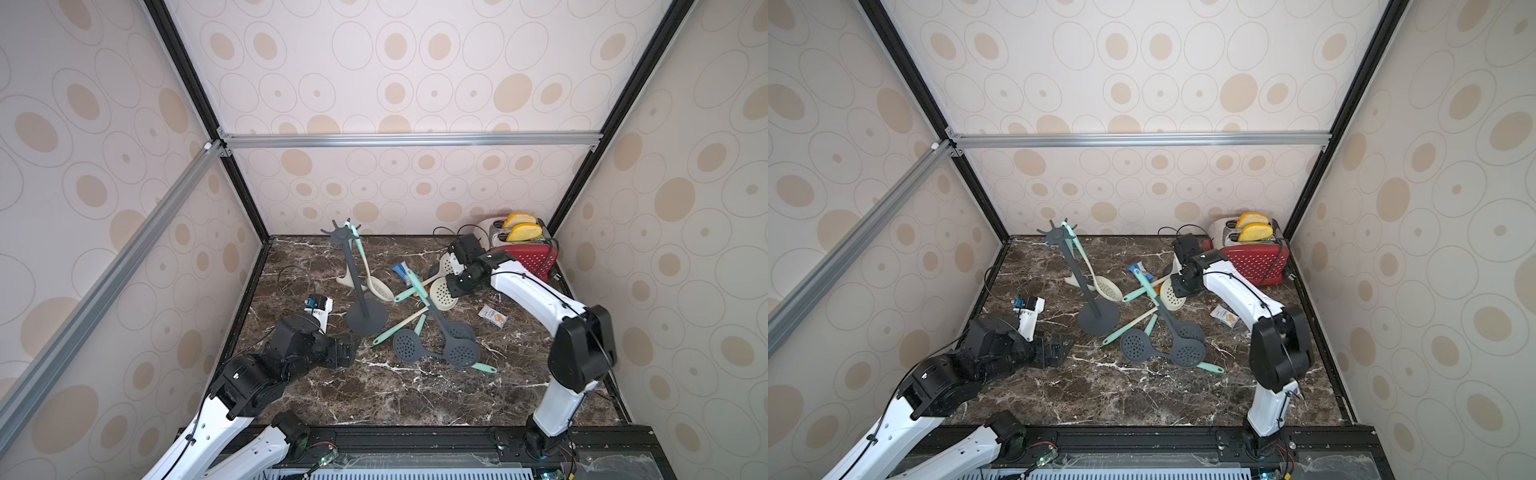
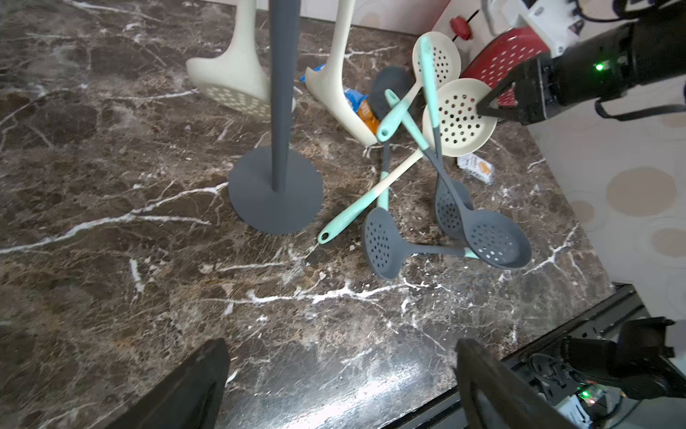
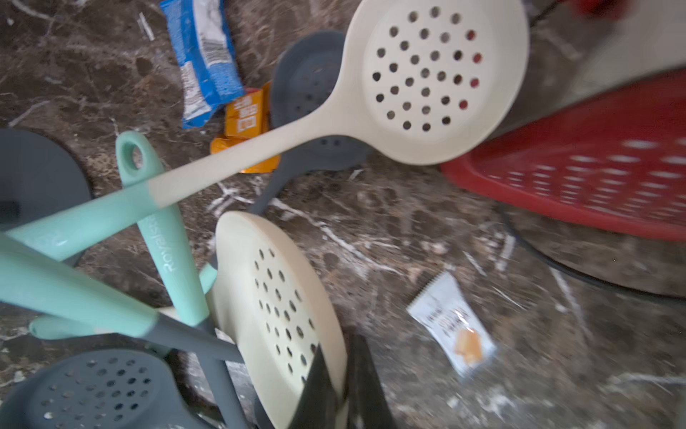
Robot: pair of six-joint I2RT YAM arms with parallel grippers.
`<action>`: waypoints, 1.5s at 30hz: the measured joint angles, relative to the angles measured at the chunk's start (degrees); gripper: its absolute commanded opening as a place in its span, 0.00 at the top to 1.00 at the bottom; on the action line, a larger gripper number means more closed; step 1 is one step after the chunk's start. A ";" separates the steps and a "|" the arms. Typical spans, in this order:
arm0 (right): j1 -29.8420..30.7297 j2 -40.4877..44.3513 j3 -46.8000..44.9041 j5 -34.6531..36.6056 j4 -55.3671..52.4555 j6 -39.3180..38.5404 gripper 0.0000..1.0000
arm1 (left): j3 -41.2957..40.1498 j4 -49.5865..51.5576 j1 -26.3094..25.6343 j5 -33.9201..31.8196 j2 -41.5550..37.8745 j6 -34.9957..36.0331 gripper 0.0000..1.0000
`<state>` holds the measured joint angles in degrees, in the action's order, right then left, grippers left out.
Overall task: Hang the skimmer on the kitchen utensil rack
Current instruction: Pick up the skimmer from the center of the board.
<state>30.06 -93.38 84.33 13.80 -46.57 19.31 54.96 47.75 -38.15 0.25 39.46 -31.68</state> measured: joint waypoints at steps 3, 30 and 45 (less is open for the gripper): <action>-0.72 8.81 -3.45 7.67 -1.57 1.05 1.00 | 0.94 -2.84 0.00 2.03 0.66 0.00 0.08; -1.49 30.69 12.20 14.75 -12.90 7.93 1.00 | 19.76 -16.11 3.93 16.90 17.51 -1.62 0.09; -1.55 41.77 0.33 -4.28 -1.01 29.22 1.00 | 29.55 -24.11 10.21 29.44 22.58 -11.02 0.08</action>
<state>28.51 -51.62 84.66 9.52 -47.57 48.53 84.51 23.64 -27.94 29.69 62.04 -42.70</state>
